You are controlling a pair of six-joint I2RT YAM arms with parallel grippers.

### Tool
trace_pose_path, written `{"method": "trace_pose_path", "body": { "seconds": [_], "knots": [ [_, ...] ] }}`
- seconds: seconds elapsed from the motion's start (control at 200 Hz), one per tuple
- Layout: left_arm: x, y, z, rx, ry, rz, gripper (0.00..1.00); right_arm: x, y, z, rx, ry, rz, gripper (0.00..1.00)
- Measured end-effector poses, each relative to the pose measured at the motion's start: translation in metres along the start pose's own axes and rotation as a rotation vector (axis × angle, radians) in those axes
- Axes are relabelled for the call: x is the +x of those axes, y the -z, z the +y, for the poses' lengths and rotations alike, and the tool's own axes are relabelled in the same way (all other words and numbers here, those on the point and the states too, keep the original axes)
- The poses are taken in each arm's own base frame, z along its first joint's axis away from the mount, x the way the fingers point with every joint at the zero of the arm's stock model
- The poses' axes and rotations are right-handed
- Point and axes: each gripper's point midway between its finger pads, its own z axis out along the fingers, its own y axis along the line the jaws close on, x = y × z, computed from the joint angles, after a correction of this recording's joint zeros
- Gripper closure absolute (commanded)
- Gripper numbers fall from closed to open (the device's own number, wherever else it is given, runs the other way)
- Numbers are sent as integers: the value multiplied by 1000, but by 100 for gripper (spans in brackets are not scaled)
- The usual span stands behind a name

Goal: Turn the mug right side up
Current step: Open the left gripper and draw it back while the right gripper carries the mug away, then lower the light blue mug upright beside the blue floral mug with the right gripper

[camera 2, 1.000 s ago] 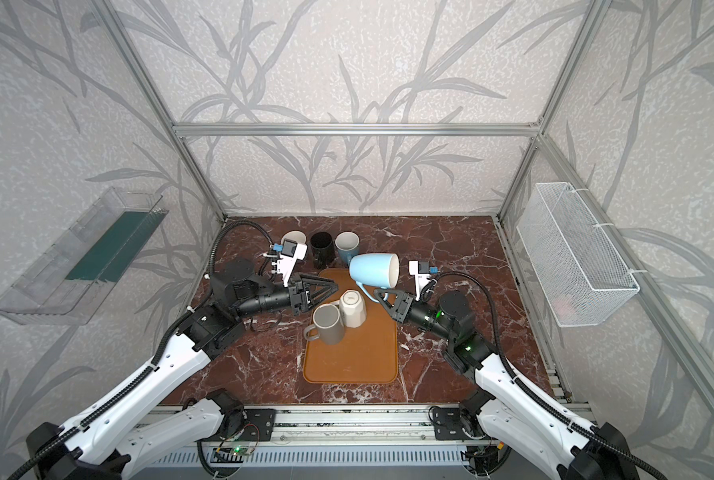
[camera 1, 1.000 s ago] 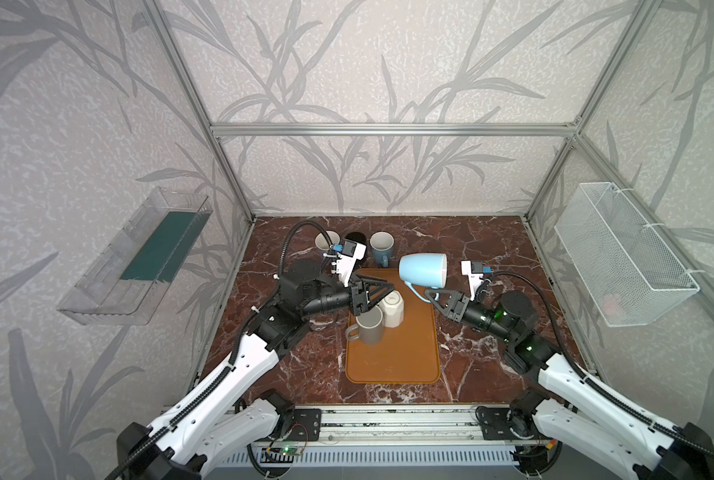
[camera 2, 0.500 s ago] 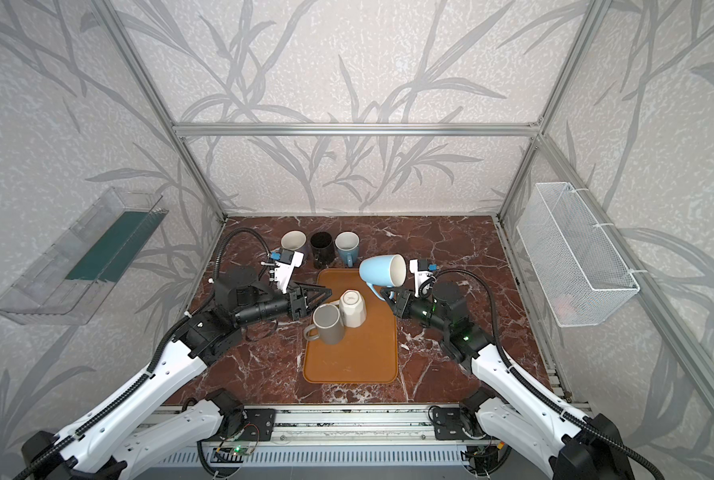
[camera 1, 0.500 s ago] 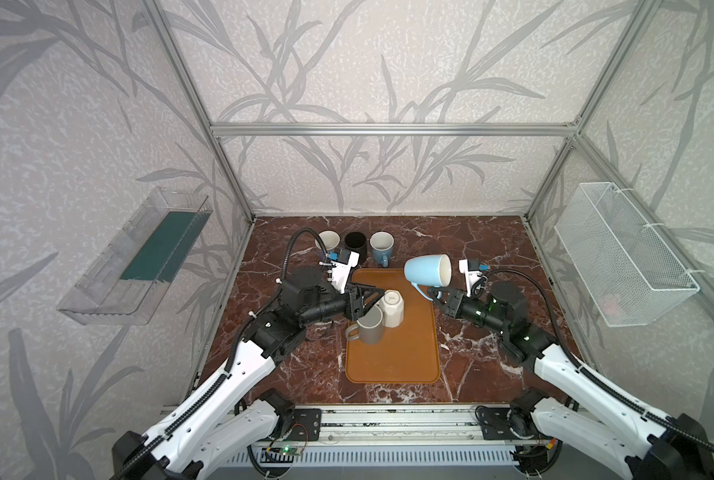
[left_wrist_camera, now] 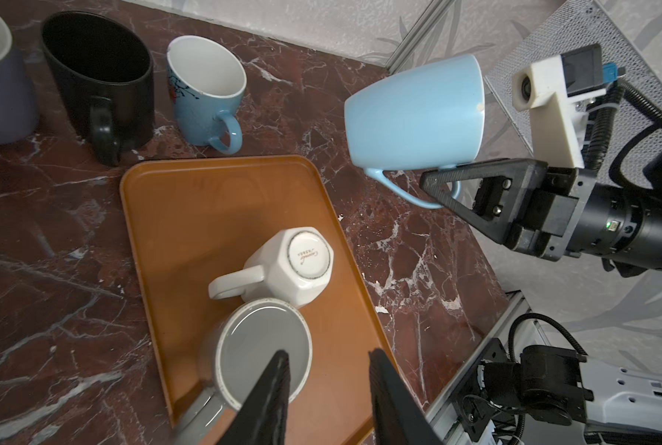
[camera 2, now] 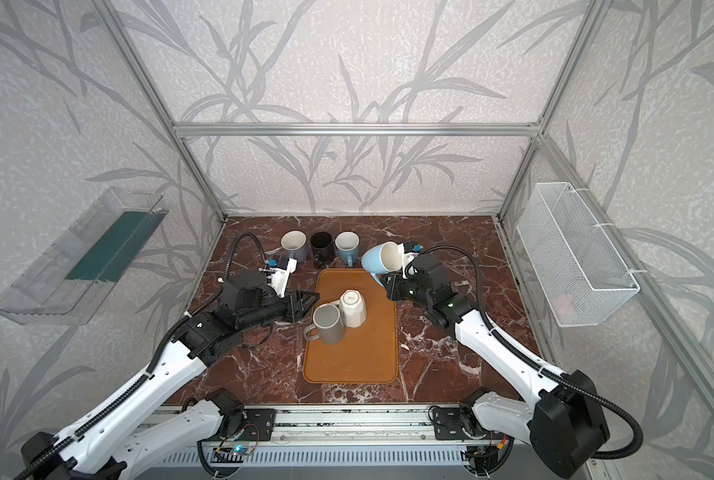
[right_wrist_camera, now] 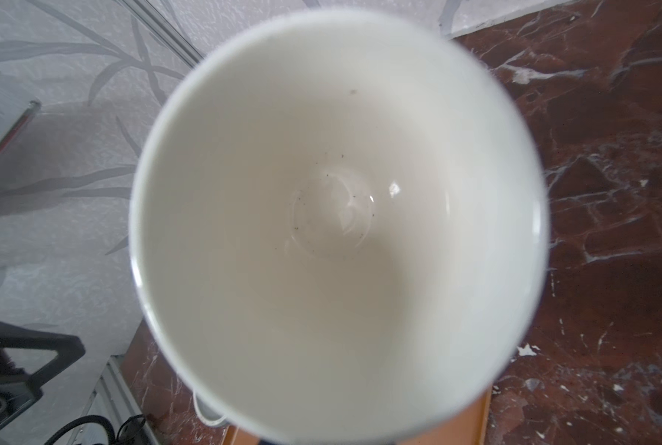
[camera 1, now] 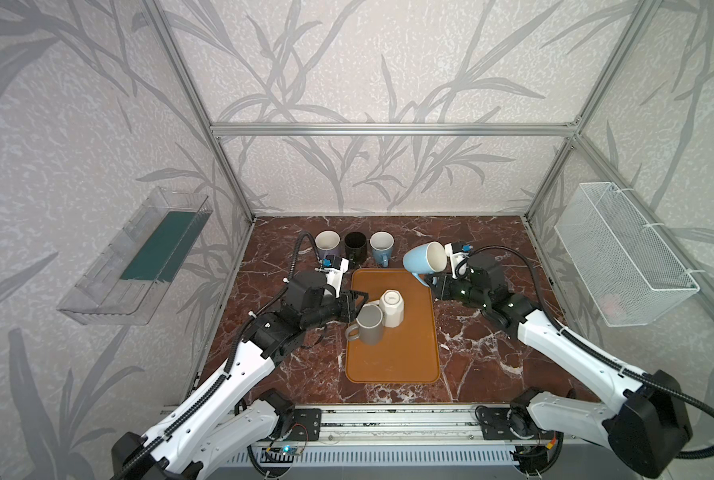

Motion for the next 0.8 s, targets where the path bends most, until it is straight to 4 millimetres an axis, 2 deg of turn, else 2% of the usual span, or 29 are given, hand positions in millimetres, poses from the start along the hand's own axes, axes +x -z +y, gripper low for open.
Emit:
{"method": "trace_pose_path", "body": {
  "seconds": [0.42, 0.805],
  "knots": [
    [4, 9, 14, -77, 0, -7, 63, -24, -46, -26, 211, 69, 102, 100],
    [4, 25, 10, -64, -2, -33, 63, -43, -88, -43, 343, 106, 180, 100]
  ]
}}
